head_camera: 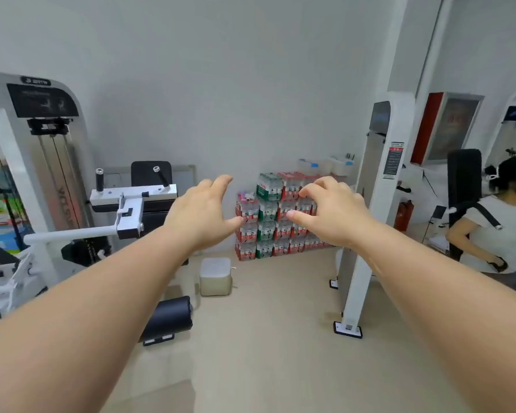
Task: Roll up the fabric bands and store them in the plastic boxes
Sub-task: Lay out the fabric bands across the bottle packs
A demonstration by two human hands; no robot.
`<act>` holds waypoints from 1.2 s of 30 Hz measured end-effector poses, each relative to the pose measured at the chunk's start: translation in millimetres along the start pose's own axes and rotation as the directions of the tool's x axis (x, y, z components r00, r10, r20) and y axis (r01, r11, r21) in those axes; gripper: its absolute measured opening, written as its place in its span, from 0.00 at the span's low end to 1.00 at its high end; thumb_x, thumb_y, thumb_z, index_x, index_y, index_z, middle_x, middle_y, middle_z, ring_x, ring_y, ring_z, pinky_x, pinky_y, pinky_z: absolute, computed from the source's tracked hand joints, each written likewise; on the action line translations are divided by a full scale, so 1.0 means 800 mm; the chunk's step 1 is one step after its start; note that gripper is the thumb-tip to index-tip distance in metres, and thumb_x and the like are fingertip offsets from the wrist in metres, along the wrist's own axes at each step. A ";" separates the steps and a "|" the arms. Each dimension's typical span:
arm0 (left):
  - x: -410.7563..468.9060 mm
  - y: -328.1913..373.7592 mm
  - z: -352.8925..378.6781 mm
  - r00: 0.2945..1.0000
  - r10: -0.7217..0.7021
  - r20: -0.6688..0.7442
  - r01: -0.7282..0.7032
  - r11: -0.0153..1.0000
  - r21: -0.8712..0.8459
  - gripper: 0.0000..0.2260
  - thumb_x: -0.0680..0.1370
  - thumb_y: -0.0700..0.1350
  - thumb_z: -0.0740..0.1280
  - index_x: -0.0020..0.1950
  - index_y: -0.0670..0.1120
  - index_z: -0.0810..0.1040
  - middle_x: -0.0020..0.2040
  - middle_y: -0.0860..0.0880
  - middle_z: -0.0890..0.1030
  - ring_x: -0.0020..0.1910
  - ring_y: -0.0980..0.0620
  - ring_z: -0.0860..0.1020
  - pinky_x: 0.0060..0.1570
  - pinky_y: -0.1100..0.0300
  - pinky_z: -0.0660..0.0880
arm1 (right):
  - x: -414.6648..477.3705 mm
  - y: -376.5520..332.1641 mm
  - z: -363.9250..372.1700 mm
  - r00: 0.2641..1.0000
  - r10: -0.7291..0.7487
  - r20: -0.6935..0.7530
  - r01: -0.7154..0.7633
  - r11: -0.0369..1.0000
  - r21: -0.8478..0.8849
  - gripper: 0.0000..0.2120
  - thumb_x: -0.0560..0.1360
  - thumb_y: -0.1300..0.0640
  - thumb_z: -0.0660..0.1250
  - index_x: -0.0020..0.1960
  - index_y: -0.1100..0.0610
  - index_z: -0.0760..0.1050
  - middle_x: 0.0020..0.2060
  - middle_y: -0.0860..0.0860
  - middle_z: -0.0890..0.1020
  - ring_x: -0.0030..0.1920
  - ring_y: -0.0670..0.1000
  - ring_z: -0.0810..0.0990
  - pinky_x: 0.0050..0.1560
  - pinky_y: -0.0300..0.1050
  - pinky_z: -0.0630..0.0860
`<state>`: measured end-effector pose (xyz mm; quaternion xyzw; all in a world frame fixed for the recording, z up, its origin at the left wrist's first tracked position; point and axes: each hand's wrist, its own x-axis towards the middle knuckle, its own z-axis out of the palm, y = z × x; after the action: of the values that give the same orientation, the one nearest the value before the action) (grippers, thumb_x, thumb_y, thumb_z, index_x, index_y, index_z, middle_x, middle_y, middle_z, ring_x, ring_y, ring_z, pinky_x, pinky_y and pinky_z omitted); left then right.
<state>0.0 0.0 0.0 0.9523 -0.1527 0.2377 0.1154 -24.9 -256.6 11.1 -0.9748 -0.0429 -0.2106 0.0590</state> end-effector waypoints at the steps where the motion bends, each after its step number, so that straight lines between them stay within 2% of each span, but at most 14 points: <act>1: 0.018 -0.004 0.012 1.000 0.006 0.005 -0.006 1.000 -0.006 0.35 0.75 0.63 0.65 0.77 0.54 0.57 0.65 0.47 0.73 0.63 0.43 0.74 0.58 0.46 0.75 | 0.017 0.005 0.010 1.000 0.002 0.017 -0.002 1.000 0.003 0.32 0.74 0.27 0.57 0.71 0.44 0.68 0.72 0.50 0.68 0.72 0.56 0.66 0.69 0.62 0.67; 9: 0.195 -0.023 0.146 0.988 -0.088 0.124 0.083 0.996 0.041 0.34 0.73 0.65 0.66 0.75 0.53 0.63 0.69 0.47 0.71 0.65 0.43 0.73 0.61 0.44 0.75 | 0.174 0.109 0.122 0.997 0.035 0.062 -0.037 0.999 0.031 0.32 0.74 0.27 0.57 0.72 0.44 0.67 0.74 0.50 0.67 0.74 0.57 0.65 0.70 0.65 0.66; 14: 0.317 -0.008 0.218 0.978 -0.099 0.185 0.087 0.993 0.075 0.32 0.73 0.66 0.66 0.72 0.52 0.67 0.68 0.47 0.72 0.63 0.44 0.74 0.59 0.46 0.75 | 0.294 0.192 0.185 0.986 0.085 0.141 -0.107 0.983 0.151 0.33 0.74 0.28 0.58 0.73 0.45 0.67 0.74 0.52 0.66 0.74 0.59 0.65 0.70 0.64 0.67; 17: 0.388 -0.005 0.256 0.985 -0.073 0.159 0.054 0.991 0.121 0.31 0.73 0.66 0.65 0.72 0.53 0.67 0.67 0.48 0.72 0.63 0.45 0.74 0.58 0.47 0.76 | 0.373 0.229 0.217 0.987 0.062 0.149 -0.088 0.981 0.174 0.33 0.75 0.28 0.58 0.73 0.46 0.67 0.73 0.52 0.66 0.74 0.59 0.65 0.70 0.62 0.68; 20: 0.451 -0.011 0.299 0.981 -0.089 0.174 0.074 0.993 0.090 0.30 0.74 0.65 0.65 0.72 0.53 0.68 0.67 0.49 0.72 0.63 0.45 0.74 0.58 0.47 0.76 | 0.442 0.251 0.249 0.986 0.056 0.160 -0.091 0.972 0.216 0.32 0.75 0.29 0.59 0.73 0.46 0.67 0.73 0.51 0.66 0.74 0.58 0.64 0.70 0.62 0.68; 26: 0.577 -0.064 0.402 0.970 -0.105 0.218 0.092 0.993 0.070 0.29 0.74 0.66 0.65 0.71 0.54 0.68 0.67 0.49 0.72 0.64 0.46 0.74 0.59 0.48 0.75 | 0.576 0.284 0.342 0.976 0.042 0.215 -0.088 0.974 0.209 0.33 0.76 0.29 0.58 0.74 0.46 0.67 0.73 0.50 0.66 0.73 0.57 0.65 0.69 0.60 0.68; 33: 0.755 -0.165 0.510 0.965 -0.071 0.251 0.056 0.996 0.066 0.29 0.74 0.65 0.66 0.71 0.53 0.69 0.67 0.48 0.73 0.64 0.45 0.74 0.59 0.48 0.76 | 0.762 0.300 0.458 0.966 0.064 0.251 -0.120 0.969 0.214 0.32 0.76 0.30 0.59 0.73 0.47 0.68 0.73 0.51 0.66 0.74 0.57 0.65 0.69 0.59 0.69; 36: 0.827 -0.198 0.553 0.949 -0.050 0.312 0.009 0.991 0.131 0.29 0.74 0.65 0.65 0.71 0.53 0.68 0.65 0.48 0.74 0.63 0.45 0.74 0.58 0.48 0.76 | 0.839 0.308 0.495 0.956 0.078 0.283 -0.140 0.969 0.205 0.31 0.76 0.30 0.59 0.73 0.46 0.68 0.73 0.51 0.67 0.73 0.57 0.66 0.69 0.59 0.69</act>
<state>795.5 -139.0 -81.1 0.9856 -0.1390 0.0907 0.0317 771.4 -408.5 -92.2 -0.9826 -0.0197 -0.0648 0.1731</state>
